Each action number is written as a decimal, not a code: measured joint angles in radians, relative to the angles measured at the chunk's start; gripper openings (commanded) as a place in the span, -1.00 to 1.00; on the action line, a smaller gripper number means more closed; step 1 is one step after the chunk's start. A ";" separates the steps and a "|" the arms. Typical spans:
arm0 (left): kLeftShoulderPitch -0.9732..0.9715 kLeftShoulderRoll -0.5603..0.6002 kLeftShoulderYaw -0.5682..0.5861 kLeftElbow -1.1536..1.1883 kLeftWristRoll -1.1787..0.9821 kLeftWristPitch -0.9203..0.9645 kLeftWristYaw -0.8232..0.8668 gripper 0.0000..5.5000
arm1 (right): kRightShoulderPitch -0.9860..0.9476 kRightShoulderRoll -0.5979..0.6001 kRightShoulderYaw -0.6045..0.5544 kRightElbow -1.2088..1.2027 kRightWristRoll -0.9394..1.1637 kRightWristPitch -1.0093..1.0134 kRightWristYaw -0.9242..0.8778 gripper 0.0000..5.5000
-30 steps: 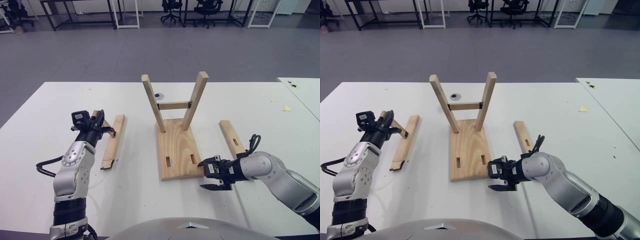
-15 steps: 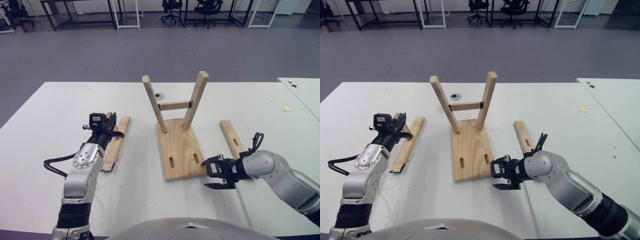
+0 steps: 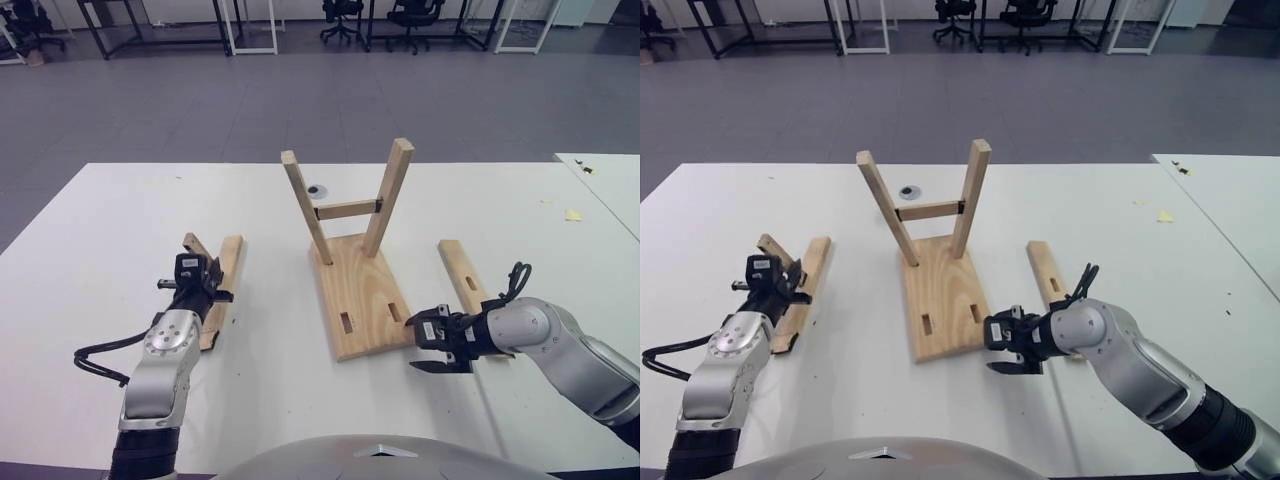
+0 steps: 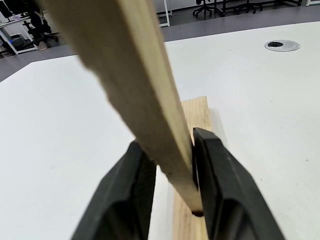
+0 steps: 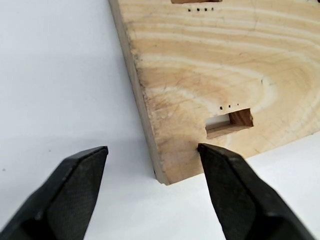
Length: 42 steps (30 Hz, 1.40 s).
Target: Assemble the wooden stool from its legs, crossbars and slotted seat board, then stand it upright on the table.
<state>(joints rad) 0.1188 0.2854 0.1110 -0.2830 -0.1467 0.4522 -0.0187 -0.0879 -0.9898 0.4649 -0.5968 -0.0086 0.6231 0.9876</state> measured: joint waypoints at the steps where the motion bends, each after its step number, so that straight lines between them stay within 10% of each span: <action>1: -0.003 -0.001 0.001 -0.003 0.000 0.000 -0.002 -0.33 | 0.000 0.002 0.000 0.000 0.000 0.000 0.000 0.23; 15: 0.133 0.078 -0.002 -0.160 -0.001 0.298 -0.122 0.50 | -0.031 0.043 -0.022 0.091 -0.025 -0.038 -0.020 0.23; 34: 0.143 0.134 -0.029 -0.137 -0.051 0.271 -0.284 -0.26 | -0.072 0.138 -0.093 0.092 -0.027 0.001 -0.055 0.23; 39: 0.127 0.169 0.036 -0.143 -0.177 0.285 -0.395 -0.26 | -0.084 0.226 -0.371 0.046 0.203 0.136 -0.069 0.23; 42: -0.006 0.263 0.273 -0.222 -0.445 0.382 -0.526 -0.26 | -0.188 0.391 -0.596 0.054 0.403 0.254 -0.183 0.23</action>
<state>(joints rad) 0.1133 0.5480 0.3841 -0.5047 -0.5916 0.8340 -0.5443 -0.2756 -0.5986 -0.1315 -0.5428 0.3947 0.8774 0.8044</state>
